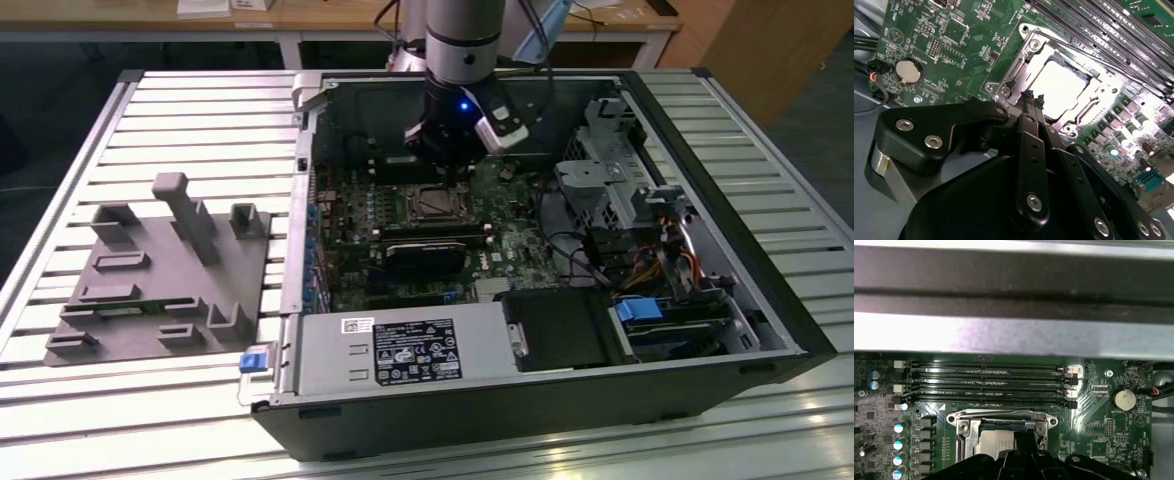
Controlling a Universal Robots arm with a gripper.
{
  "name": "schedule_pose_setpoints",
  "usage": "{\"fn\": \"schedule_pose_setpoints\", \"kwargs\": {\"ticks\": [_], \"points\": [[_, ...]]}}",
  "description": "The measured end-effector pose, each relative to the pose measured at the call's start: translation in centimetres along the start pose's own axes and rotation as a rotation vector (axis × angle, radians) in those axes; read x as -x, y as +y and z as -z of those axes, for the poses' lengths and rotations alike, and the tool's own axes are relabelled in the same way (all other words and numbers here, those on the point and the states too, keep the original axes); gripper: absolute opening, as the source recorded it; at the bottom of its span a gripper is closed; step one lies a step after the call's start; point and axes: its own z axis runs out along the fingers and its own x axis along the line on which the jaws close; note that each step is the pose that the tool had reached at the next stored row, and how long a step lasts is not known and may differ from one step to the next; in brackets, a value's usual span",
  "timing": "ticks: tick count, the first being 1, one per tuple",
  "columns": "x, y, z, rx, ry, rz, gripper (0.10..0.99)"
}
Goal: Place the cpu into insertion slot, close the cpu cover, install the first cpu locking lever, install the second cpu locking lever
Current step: 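Install the second cpu locking lever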
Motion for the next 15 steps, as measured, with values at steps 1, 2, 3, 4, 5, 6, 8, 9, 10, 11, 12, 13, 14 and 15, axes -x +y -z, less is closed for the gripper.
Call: {"fn": "schedule_pose_setpoints", "kwargs": {"ticks": [1,2,3,4,5,6,8,9,10,11,12,13,14,15], "points": [[0.0,0.0,0.12,0.0,-0.0001,0.0,0.122],[0.01,0.0,0.19,0.0,0.0,0.0,0.122],[0.01,-0.01,0.2,0.0,-0.0002,0.0,0.122],[0.01,-0.05,0.21,0.0,-0.0002,0.0,0.122],[0.01,-0.1,0.21,0.001,-0.0002,0.0,0.122],[0.01,-0.18,0.21,0.001,-0.0001,0.0,0.122],[0.0,-0.46,0.22,0.001,-0.0001,0.0,0.122],[-0.01,-0.65,0.23,0.001,-0.0001,0.0,0.122],[-0.01,-0.85,0.24,0.001,0.0,0.0,0.122],[-0.01,-1.07,0.24,0.001,-0.0001,0.0,0.122],[-0.02,-1.26,0.24,0.001,0.0,0.0,0.122],[-0.02,-1.45,0.25,0.001,0.0,0.0,0.122],[-0.03,-1.64,0.25,0.001,0.0,0.0,0.122],[-0.03,-1.83,0.26,0.001,-0.0001,0.0,0.122]]}}
